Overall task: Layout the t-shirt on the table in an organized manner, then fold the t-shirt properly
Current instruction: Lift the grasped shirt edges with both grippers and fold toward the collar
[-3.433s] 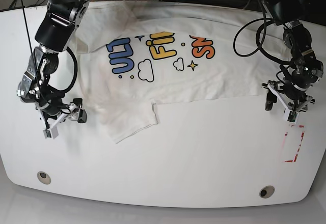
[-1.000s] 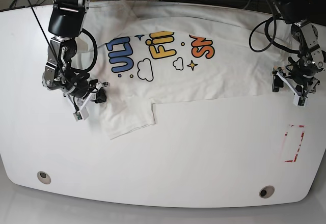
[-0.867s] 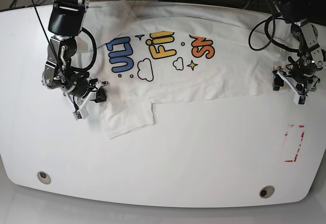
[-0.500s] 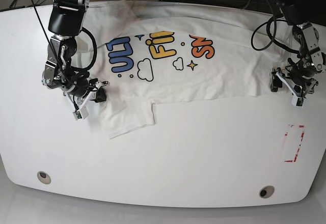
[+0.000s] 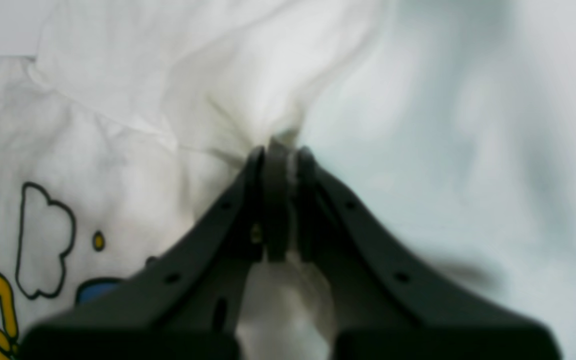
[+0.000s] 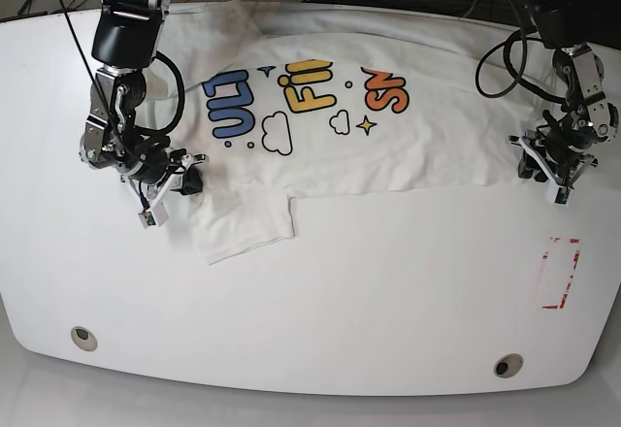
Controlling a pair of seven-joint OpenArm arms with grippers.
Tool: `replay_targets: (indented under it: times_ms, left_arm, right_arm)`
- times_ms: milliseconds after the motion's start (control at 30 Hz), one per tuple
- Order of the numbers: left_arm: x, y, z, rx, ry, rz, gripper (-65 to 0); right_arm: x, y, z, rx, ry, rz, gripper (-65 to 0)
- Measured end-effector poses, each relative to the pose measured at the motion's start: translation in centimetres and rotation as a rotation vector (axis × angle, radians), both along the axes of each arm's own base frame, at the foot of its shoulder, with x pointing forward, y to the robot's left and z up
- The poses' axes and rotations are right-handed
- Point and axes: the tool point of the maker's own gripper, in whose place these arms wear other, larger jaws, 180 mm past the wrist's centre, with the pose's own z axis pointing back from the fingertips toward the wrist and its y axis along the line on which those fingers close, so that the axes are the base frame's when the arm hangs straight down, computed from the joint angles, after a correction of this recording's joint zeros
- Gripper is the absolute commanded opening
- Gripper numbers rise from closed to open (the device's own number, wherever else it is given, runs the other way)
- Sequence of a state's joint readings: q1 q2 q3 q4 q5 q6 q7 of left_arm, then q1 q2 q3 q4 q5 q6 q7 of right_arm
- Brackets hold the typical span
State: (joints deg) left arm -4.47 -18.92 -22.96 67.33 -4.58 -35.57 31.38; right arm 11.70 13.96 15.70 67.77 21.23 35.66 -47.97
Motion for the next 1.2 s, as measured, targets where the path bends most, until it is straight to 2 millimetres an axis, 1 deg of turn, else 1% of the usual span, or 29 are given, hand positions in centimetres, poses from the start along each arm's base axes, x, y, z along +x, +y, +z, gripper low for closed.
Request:
replay_targets:
  times_ms: [267, 400, 467, 567, 667, 767, 900, 1067, 1200]
  left_arm:
    - [0.0, 0.1, 0.1, 0.002, -0.002, 0.001, -57.9]
    - [-0.2, 0.2, 0.4, 0.039, 0.008, -0.006, -60.3]
    - [-0.2, 0.4, 0.9, 0.063, 0.008, -0.008, -61.2]
    - [0.1, 0.6, 2.1, 0.067, -0.032, 0.002, -61.5]
    - [0.6, 0.6, 3.3, 0.065, -0.077, 0.023, -61.5]
    - [1.1, 0.4, 4.5, 0.076, -0.112, 0.018, -61.5]
    - [1.5, 0.3, 5.5, 0.086, -0.14, 0.011, -61.5]
    - [1.4, -0.5, 5.3, 0.075, -0.141, 0.007, -61.5]
    - [0.8, -0.6, 5.0, 0.08, -0.132, 0.0, -61.5]
  right_arm:
    - [0.0, 0.0, 0.0, 0.0, 0.0, 0.0, -65.0]
    - [0.0, 0.0, 0.0, -0.001, 0.0, 0.0, -65.0]
    - [0.0, 0.0, 0.0, -0.001, 0.0, 0.0, -65.0]
    - [0.0, 0.0, 0.2, -0.009, -0.006, 0.004, -65.0]
    - [-0.6, -0.1, 0.5, -0.05, -0.001, 0.024, -65.0]
    - [-1.3, -0.2, 1.1, -0.086, -0.015, 0.041, -65.0]
    - [-2.1, -0.3, 1.8, -0.13, 0.0, 0.069, -65.0]
    - [-1.7, -0.2, 4.0, -0.174, -0.044, 0.093, -65.0]
    - [-2.4, -0.1, 5.4, -0.213, -0.073, 0.113, -65.0]
